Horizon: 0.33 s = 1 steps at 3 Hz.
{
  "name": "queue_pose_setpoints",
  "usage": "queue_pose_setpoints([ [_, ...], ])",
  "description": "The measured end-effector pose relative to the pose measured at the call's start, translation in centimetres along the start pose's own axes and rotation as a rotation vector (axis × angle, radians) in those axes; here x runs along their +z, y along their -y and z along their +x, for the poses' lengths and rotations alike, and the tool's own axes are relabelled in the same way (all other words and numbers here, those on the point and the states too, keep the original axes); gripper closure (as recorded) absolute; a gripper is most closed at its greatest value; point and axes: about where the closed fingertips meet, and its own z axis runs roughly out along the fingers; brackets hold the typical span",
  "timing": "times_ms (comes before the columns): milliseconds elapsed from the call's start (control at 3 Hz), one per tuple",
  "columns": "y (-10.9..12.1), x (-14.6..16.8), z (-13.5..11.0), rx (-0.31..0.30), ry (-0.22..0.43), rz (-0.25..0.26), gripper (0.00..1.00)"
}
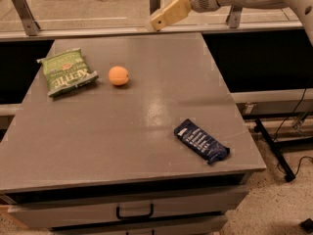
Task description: Move orange near green jalapeno chip bag
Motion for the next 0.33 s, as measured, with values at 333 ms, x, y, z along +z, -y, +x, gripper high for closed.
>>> queue_pose_setpoints([
  [333, 0.15, -0.13, -0.03, -0.003, -0.002, 0.004, 0.0],
])
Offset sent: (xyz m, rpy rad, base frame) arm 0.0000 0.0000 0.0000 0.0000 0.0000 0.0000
